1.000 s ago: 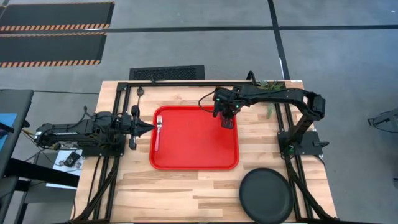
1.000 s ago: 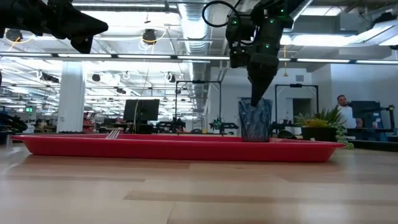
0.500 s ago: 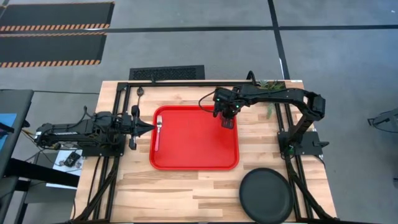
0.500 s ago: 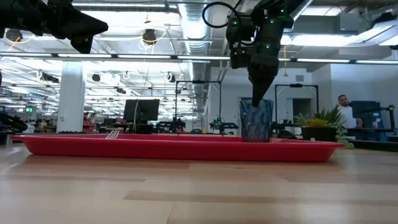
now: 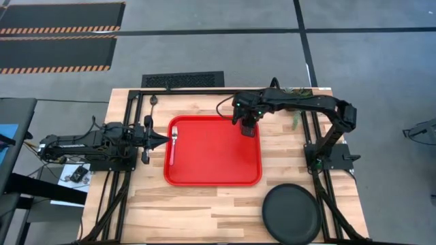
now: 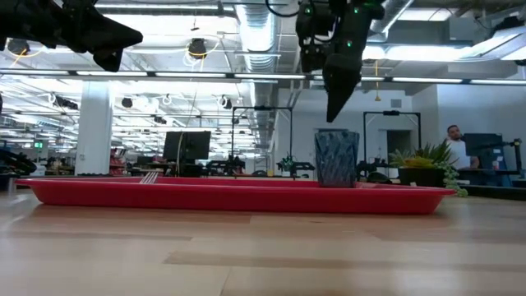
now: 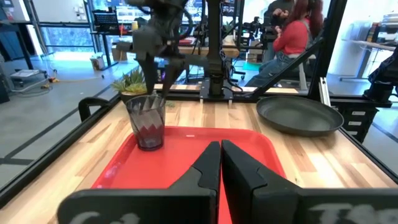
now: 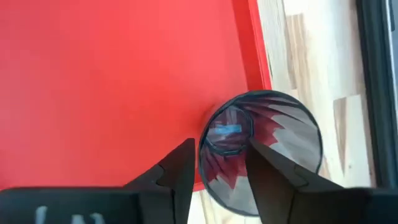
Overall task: Pick and place plate/cup/fork/spoon on tray
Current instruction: Put the blue cup on the red serving tray, then adjust the red serving tray
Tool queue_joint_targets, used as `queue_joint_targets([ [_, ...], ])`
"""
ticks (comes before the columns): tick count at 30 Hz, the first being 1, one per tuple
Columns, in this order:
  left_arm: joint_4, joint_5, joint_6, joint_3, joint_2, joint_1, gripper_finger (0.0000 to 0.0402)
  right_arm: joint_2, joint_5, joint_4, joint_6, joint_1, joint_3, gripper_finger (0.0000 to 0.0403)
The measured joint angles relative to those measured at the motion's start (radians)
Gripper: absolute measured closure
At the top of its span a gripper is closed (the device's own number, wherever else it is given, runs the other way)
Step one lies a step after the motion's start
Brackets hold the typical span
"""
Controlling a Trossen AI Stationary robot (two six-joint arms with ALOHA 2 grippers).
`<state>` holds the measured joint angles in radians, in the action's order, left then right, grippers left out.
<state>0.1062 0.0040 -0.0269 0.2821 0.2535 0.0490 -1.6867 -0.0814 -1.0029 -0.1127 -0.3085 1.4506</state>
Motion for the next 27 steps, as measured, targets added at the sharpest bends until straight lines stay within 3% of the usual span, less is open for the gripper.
queue_joint_targets([
  [4,0.001,0.0,0.0,0.0,0.0,0.0,0.0401,0.001,0.0,-0.044,0.014,0.023,0.032,0.0231],
  [7,0.001,0.0,0.0,0.0,0.0,0.0,0.0401,0.001,0.019,-0.077,0.039,0.062,0.031,0.0249],
  [16,0.022,0.039,-0.012,0.0,0.007,0.0,0.0401,0.001,0.185,0.095,0.137,0.263,-0.102,0.0392],
  [22,0.02,0.097,-0.015,0.0,0.065,0.0,0.0401,0.001,0.257,0.272,0.266,0.421,-0.208,0.0377],
  [27,0.002,0.077,-0.015,0.0,0.127,0.0,0.0401,0.001,0.239,0.363,0.361,0.515,-0.305,0.0393],
])
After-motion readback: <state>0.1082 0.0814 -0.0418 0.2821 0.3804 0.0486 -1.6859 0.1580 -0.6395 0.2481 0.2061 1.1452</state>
